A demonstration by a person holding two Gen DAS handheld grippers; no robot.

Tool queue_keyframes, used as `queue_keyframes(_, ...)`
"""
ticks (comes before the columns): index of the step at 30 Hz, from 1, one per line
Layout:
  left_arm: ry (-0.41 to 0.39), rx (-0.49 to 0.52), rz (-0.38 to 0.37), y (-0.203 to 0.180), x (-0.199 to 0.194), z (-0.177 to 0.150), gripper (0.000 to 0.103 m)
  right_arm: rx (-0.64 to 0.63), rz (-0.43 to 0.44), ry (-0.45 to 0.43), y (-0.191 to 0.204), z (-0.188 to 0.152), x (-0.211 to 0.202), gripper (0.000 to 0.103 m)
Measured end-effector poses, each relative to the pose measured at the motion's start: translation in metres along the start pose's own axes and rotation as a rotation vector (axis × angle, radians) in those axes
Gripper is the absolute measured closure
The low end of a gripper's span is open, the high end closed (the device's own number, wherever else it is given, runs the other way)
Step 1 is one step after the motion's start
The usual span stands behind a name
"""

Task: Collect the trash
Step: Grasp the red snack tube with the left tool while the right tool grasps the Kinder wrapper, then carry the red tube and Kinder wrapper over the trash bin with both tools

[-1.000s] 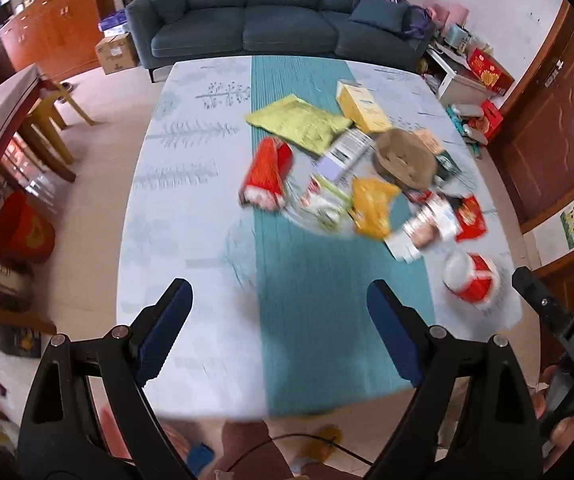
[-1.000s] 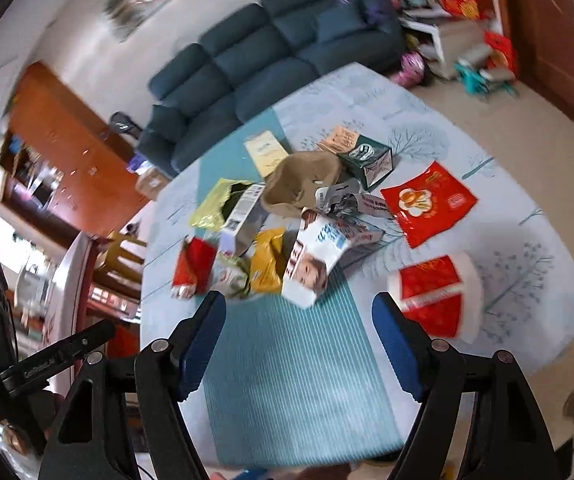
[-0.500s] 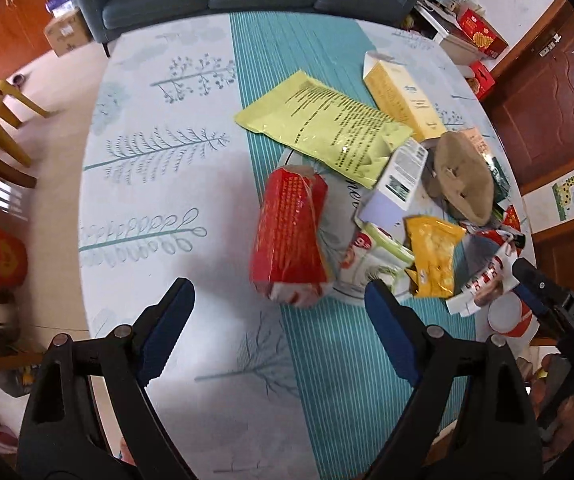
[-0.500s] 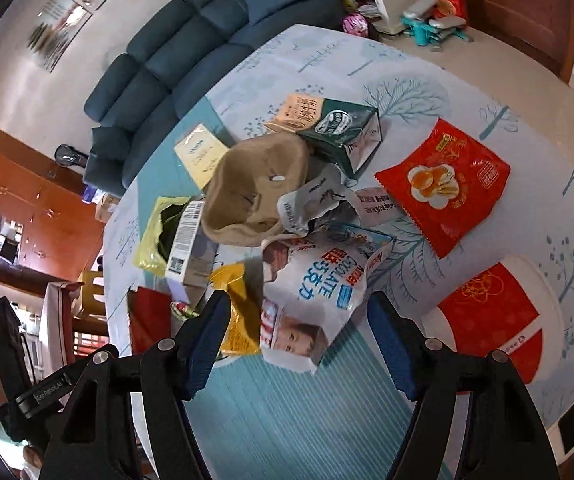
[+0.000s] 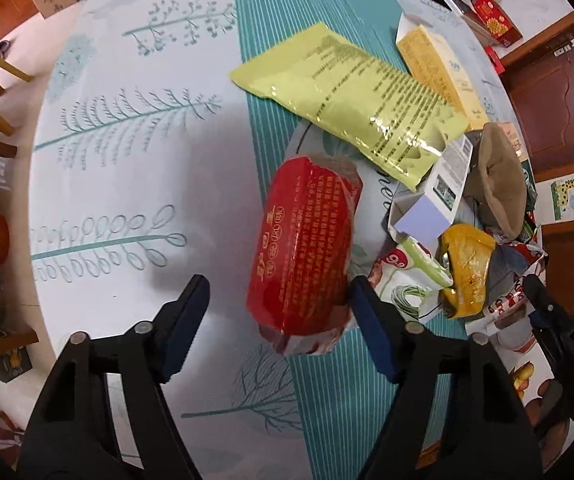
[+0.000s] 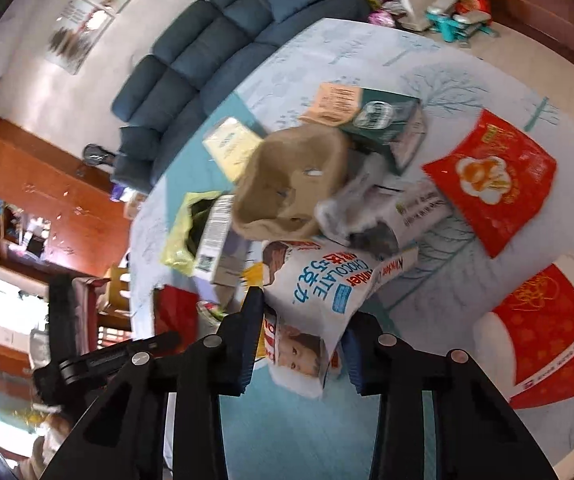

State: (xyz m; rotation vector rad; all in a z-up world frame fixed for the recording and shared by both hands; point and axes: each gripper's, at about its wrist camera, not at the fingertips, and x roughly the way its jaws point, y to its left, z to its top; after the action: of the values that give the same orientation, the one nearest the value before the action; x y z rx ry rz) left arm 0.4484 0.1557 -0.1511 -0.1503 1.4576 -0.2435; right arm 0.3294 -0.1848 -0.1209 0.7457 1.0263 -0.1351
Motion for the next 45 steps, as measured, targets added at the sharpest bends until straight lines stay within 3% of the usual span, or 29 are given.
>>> queue_keyframes(5,0.038,-0.005,-0.004,-0.004,0.015,0.002,0.059,-0.062,0.057,-0.003,0.019,-0.007,-0.006,0.071)
queue_keyframes(11,0.0,0.002,0.006,-0.007,0.008,0.0,0.073,-0.128,0.099,0.002,0.038,-0.016,-0.015,0.071)
queue_keyframes(18,-0.059,0.001,-0.002,-0.004,-0.024,-0.015,0.075,-0.202,0.129,0.004,0.048,-0.033,-0.035,0.071)
queue_keyframes(25,-0.11,-0.024,-0.032,-0.007,-0.07,-0.051,0.075,-0.293,0.17,0.018,0.05,-0.058,-0.067,0.071)
queue_keyframes(32,-0.16,-0.047,-0.059,-0.03,-0.112,-0.118,0.075,-0.407,0.258,0.054,0.036,-0.093,-0.123,0.071)
queue_keyframes(37,-0.214,-0.076,-0.07,-0.066,-0.136,-0.189,0.075,-0.512,0.3,0.087,0.011,-0.123,-0.169,0.071)
queue_keyframes(45,-0.212,-0.102,-0.049,-0.13,-0.136,-0.294,0.075,-0.593,0.342,0.141,-0.057,-0.173,-0.229,0.071)
